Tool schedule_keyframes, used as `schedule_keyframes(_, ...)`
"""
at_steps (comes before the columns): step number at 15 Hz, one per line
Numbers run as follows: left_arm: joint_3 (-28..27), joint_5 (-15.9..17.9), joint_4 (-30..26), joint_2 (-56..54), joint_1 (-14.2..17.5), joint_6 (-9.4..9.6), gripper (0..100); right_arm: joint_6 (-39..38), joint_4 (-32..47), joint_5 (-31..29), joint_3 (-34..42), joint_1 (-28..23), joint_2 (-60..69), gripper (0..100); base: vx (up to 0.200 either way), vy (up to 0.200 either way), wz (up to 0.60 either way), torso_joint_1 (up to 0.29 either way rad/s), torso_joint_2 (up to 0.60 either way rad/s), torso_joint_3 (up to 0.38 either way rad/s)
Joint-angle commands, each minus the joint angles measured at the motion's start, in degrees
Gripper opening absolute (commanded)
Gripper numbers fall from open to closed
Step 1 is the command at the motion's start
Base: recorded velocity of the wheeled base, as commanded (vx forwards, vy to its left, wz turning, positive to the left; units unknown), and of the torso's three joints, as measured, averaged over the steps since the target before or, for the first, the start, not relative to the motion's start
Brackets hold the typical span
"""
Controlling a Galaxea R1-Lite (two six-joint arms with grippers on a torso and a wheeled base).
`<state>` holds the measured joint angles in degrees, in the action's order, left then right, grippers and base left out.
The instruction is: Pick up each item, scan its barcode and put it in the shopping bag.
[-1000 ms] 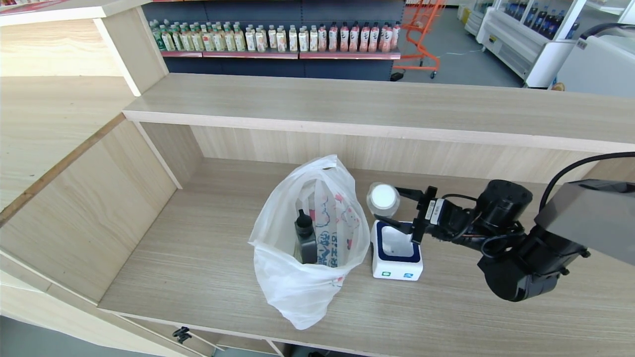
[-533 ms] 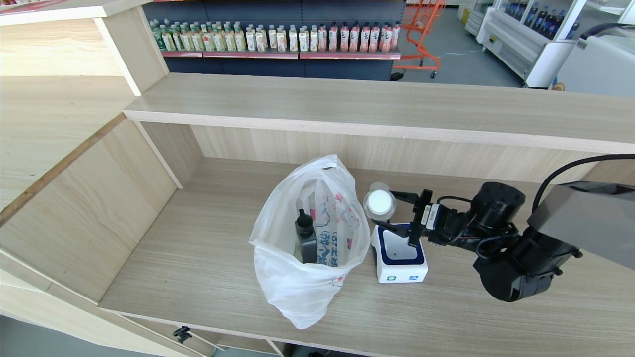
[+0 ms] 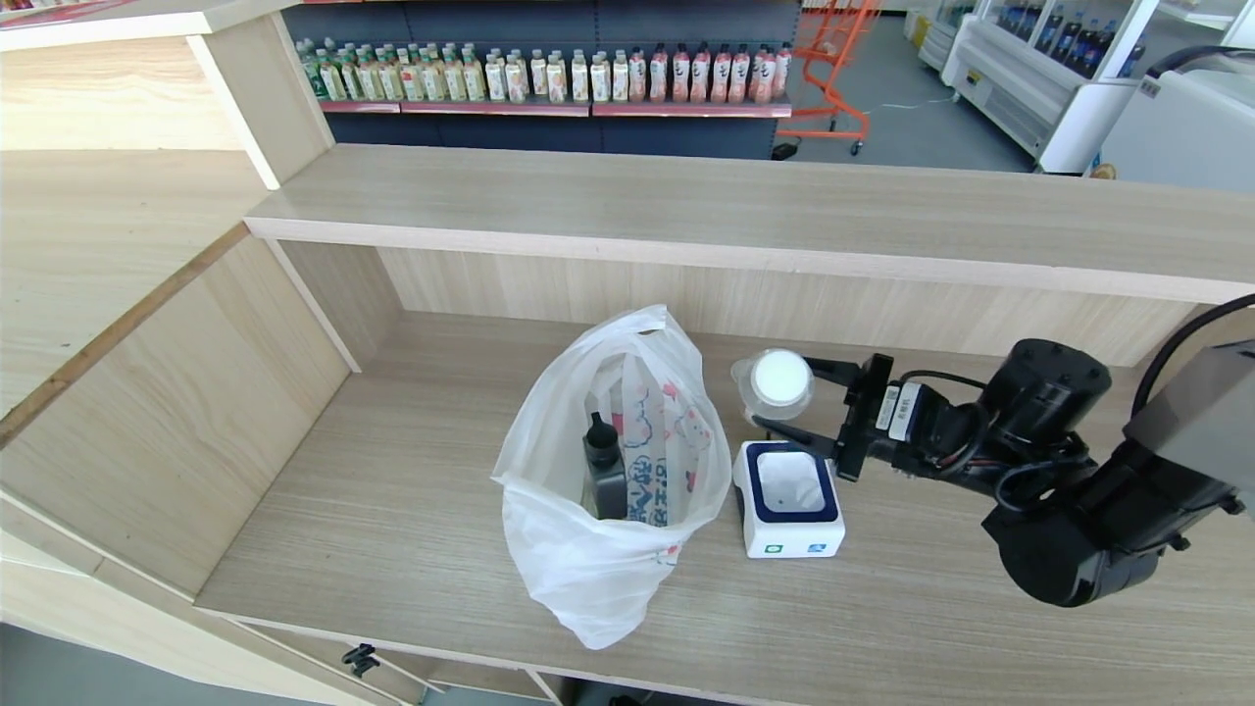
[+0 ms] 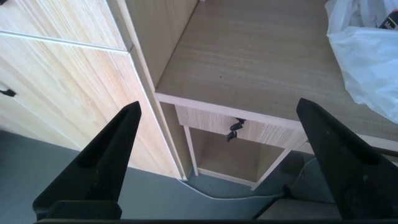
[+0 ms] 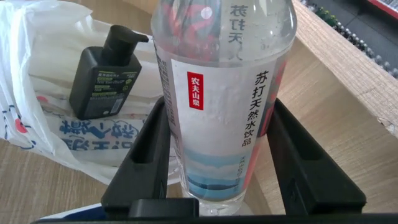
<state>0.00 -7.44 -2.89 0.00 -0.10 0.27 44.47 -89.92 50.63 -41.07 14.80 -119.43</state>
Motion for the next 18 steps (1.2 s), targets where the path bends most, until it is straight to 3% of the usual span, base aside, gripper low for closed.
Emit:
schedule_keyframes(1, 0.0, -0.03, -0.01, 0.09, 0.01, 0.0, 100, 0.09, -0.08, 0.0, 0.82, -0.03, 1.39, 0, 0.0, 0.0, 0.0, 0.0, 0.0, 0.0)
schedule_keyframes(4, 0.0, -0.03, -0.01, 0.09, 0.01, 0.0, 100, 0.7, -0.08, -0.09, 4.51, -1.0, 1.13, 0, 0.0, 0.0, 0.0, 0.0, 0.0, 0.0)
schedule_keyframes(14, 0.0, -0.03, -0.01, 0.09, 0.01, 0.0, 100, 1.85, -0.08, 0.0, 6.88, -3.11, -0.1, 0, 0.0, 0.0, 0.0, 0.0, 0.0, 0.0)
schedule_keyframes(18, 0.0, -0.03, -0.01, 0.09, 0.01, 0.0, 100, 6.51, -0.08, 3.34, 6.88, -3.11, -1.24, 0, 0.0, 0.0, 0.0, 0.0, 0.0, 0.0)
